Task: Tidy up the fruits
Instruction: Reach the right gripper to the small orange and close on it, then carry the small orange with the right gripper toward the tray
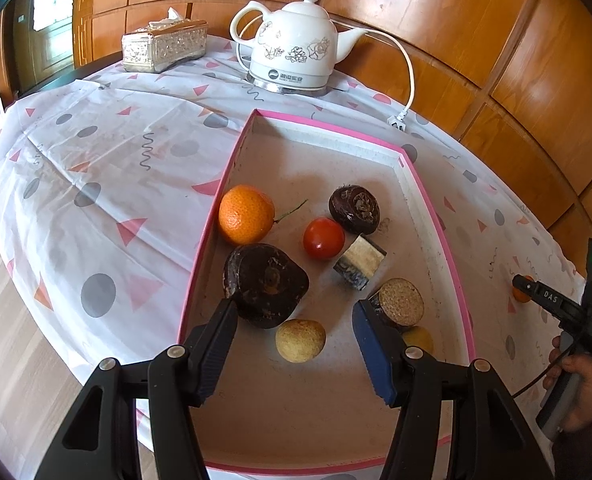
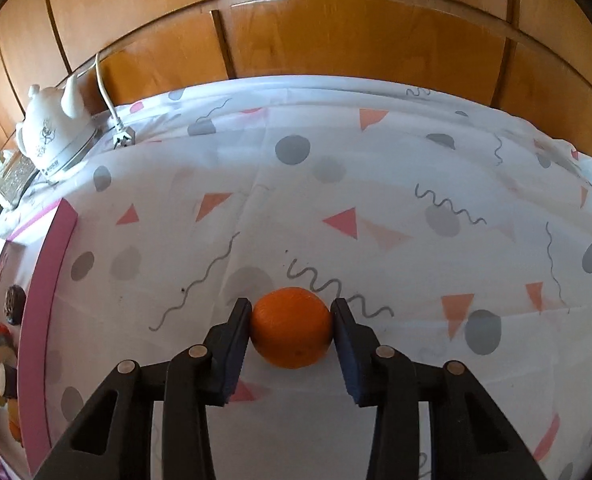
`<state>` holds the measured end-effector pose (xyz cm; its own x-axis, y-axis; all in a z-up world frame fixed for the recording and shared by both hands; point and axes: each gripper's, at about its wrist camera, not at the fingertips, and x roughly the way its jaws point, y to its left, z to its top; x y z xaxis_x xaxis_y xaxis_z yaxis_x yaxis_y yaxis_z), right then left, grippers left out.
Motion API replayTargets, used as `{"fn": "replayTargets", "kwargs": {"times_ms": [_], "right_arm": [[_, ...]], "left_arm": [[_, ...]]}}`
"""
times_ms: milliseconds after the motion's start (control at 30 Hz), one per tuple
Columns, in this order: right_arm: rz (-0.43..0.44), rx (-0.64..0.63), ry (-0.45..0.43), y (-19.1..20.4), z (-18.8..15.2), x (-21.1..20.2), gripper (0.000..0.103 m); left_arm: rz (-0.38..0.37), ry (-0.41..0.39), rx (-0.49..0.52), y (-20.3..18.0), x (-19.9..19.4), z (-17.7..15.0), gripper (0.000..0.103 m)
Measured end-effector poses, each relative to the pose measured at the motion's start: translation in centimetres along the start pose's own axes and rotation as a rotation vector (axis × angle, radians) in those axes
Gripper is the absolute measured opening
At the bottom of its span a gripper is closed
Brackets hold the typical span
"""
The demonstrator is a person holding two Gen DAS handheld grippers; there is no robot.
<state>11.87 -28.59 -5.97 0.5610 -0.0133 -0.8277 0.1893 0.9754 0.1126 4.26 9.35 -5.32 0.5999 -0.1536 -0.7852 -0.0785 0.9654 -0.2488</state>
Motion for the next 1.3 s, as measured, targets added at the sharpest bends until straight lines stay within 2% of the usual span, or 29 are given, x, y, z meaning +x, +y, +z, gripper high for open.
{"fn": "replayTargets", "kwargs": {"times_ms": [733, 1300], "right_arm": [[0.055, 0.007, -0.014, -0.8, -5.9, -4.1, 0.040], [0.084, 0.032, -0.017, -0.7, -7.9, -5.8, 0.040]], "left_arm": [[-0.014, -0.022, -0.002, 0.0, -1.2, -0.3, 0.061], [-0.021, -0.032, -0.022, 0.6, -2.0, -0.7, 0.061]]}}
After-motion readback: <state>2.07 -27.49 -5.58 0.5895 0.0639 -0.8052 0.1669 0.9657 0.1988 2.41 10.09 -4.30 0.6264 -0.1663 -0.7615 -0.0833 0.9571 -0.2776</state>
